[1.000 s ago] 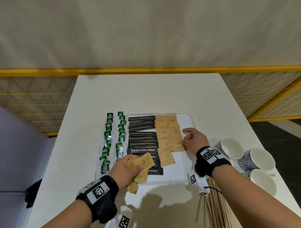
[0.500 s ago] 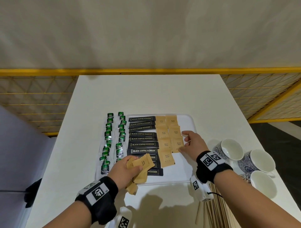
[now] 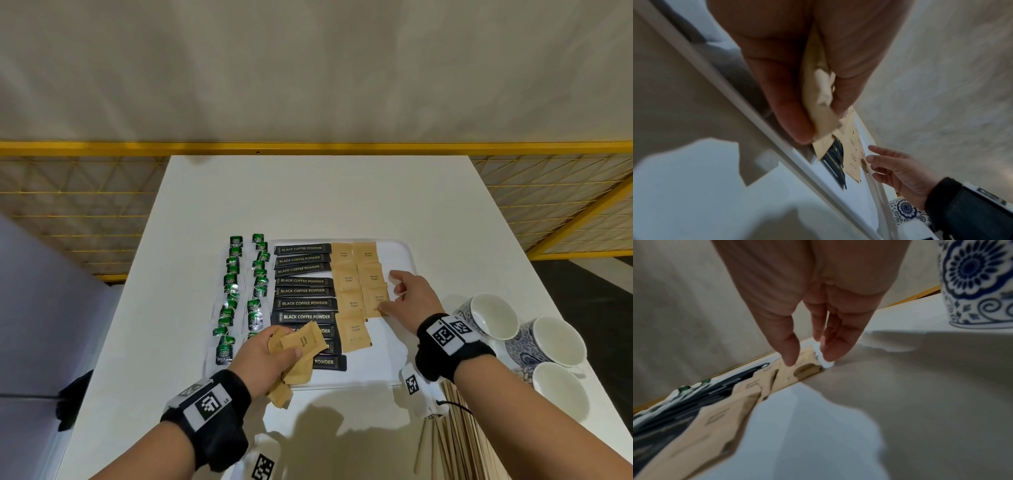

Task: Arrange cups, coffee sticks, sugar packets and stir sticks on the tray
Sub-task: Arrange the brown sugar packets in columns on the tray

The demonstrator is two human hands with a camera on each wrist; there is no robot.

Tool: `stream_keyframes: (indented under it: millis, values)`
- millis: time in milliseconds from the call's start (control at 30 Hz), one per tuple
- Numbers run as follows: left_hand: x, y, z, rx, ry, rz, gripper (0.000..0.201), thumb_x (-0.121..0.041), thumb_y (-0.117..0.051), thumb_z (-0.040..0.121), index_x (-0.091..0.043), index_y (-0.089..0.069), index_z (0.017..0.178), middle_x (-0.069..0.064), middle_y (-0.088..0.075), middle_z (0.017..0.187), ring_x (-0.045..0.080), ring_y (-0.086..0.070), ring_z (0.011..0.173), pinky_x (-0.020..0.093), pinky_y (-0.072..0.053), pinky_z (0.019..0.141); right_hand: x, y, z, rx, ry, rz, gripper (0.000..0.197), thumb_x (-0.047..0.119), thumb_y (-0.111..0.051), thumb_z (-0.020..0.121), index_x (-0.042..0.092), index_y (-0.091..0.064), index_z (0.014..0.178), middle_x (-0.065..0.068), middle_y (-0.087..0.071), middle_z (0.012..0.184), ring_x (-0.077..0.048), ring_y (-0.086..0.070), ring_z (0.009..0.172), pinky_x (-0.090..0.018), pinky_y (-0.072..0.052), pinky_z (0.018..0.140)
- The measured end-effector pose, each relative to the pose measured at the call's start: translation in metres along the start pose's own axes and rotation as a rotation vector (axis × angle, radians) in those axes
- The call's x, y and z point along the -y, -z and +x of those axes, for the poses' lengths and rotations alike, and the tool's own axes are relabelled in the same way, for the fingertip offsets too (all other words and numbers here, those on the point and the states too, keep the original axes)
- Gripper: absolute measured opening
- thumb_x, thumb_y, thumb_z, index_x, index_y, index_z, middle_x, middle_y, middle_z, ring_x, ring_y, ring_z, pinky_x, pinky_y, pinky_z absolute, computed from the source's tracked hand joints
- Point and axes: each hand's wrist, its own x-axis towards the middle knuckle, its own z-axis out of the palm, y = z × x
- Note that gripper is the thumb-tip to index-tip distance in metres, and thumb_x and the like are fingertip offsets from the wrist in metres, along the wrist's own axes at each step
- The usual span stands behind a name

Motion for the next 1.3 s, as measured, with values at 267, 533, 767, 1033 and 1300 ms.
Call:
stream_keyframes:
  millis: [267,533,767,1033,1300]
  values:
    - [-0.001,-0.003,0.002,0.009,0.004,-0.028,0.013,-0.015,-0.066,0.087,-0.022,-0.060,0.097,0.003,-0.071,0.090,0.018,-0.066,0.078,0.030,-0.053,0.069,0.011,-0.027,-0.043,0.137,0.043,-0.089,0.031,0.034,-0.077,0.074,0.027,-0.049,0.086,0.011,-0.057,0.076,-0.006,-0.055,0.068,-0.020,-0.038,0.058]
    - [-0.005,-0.007,0.002,0.011,-0.025,0.013,0.012,-0.017,-0.066,0.087,-0.023,-0.061,0.096,0.004,-0.071,0.091,0.016,-0.065,0.076,0.024,-0.052,0.064,0.012,-0.037,-0.051,0.100,-0.008,-0.122,0.034,0.035,-0.072,0.073,0.027,-0.045,0.092,0.010,-0.057,0.076,-0.010,-0.059,0.070,-0.021,-0.040,0.057]
    - [-0.008,-0.010,0.002,0.034,-0.031,0.006,0.011,-0.015,-0.066,0.087,-0.021,-0.061,0.095,0.007,-0.071,0.091,0.020,-0.065,0.077,0.036,-0.055,0.073,0.012,-0.030,-0.055,0.077,0.019,-0.033,0.031,0.034,-0.071,0.077,0.028,-0.050,0.100,0.008,-0.058,0.076,-0.010,-0.058,0.069,-0.024,-0.047,0.063]
    - [-0.009,-0.012,0.006,0.045,-0.031,0.018,0.021,-0.018,-0.076,0.078,-0.022,-0.064,0.094,0.007,-0.071,0.086,0.023,-0.066,0.072,0.044,-0.056,0.071,0.037,-0.030,-0.070,0.235,0.555,-0.141,0.038,0.030,-0.054,0.094,0.033,-0.053,0.131,0.011,-0.056,0.127,-0.007,-0.046,0.117,-0.027,-0.038,0.103]
    - [-0.008,-0.011,0.008,0.016,-0.050,-0.037,0.016,-0.014,-0.075,0.080,-0.020,-0.066,0.092,0.009,-0.069,0.080,0.017,-0.064,0.065,0.038,-0.056,0.066,0.024,-0.030,-0.064,0.212,0.210,0.138,0.009,0.027,-0.066,0.086,0.027,-0.074,0.089,0.014,-0.070,0.087,-0.004,-0.064,0.084,-0.023,-0.051,0.080]
